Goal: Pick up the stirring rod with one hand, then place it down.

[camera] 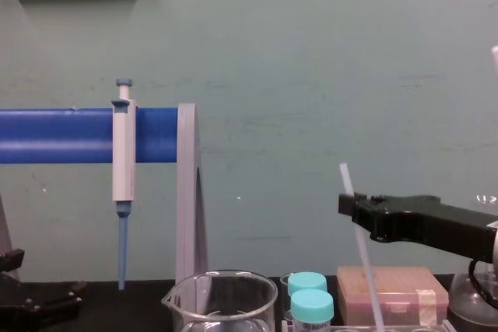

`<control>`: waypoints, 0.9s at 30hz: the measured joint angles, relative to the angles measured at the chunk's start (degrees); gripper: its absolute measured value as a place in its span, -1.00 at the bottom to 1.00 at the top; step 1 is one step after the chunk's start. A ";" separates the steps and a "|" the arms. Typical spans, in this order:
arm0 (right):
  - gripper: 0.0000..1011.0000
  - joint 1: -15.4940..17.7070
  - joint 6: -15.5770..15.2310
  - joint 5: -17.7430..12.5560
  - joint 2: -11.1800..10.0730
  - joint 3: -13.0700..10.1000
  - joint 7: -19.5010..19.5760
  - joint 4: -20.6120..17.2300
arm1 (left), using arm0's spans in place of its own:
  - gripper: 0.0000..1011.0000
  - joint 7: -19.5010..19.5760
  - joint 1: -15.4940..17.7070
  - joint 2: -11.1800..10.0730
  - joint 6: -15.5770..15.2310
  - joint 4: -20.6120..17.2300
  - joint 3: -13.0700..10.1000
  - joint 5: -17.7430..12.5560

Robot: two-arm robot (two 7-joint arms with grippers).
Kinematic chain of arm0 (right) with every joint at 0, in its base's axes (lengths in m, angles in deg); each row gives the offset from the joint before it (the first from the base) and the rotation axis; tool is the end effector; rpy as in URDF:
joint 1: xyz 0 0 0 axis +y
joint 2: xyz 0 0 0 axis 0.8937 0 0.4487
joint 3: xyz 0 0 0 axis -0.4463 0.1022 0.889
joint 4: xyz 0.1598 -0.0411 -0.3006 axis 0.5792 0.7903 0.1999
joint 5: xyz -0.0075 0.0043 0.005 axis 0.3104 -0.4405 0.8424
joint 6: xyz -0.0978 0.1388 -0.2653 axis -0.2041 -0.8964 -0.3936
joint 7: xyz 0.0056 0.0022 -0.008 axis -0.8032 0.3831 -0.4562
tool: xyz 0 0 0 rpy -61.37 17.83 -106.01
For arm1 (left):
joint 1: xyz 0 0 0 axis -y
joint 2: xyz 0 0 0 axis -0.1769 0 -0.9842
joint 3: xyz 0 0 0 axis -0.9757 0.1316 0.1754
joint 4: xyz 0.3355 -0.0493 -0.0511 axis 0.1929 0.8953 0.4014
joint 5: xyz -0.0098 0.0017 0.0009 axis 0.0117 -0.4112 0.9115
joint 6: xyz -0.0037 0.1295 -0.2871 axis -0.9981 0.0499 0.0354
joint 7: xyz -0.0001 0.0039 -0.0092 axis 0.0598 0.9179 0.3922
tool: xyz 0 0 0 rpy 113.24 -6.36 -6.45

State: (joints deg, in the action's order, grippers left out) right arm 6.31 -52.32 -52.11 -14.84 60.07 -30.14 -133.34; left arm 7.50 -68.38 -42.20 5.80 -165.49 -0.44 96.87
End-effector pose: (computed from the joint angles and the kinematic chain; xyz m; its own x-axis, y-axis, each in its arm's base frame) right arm 0.4341 -0.0316 -0.3066 0.6445 -0.7646 -0.0053 0.7645 0.6442 0.0252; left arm 0.3725 0.1111 -0.3459 0.2923 0.8804 0.3735 -0.9553 0.2873 0.0702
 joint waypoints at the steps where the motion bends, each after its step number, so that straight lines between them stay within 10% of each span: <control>1: -0.86 0.33 0.98 0.20 0.02 -0.13 -0.16 -0.15 | 0.98 0.00 0.00 0.00 0.00 0.00 0.00 0.00; 12: -0.86 4.85 14.05 2.69 0.07 -3.05 -2.68 -2.95 | 0.98 0.00 0.00 0.00 0.00 0.00 0.00 0.00; 27: -0.86 4.82 15.40 2.99 0.29 -10.35 -0.07 -7.75 | 0.98 0.00 0.00 0.00 0.00 0.00 0.00 0.00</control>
State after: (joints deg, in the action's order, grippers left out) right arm 11.13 -36.91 -49.11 -14.55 49.72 -30.22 -141.10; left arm 7.50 -68.38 -42.20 5.80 -165.49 -0.44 96.87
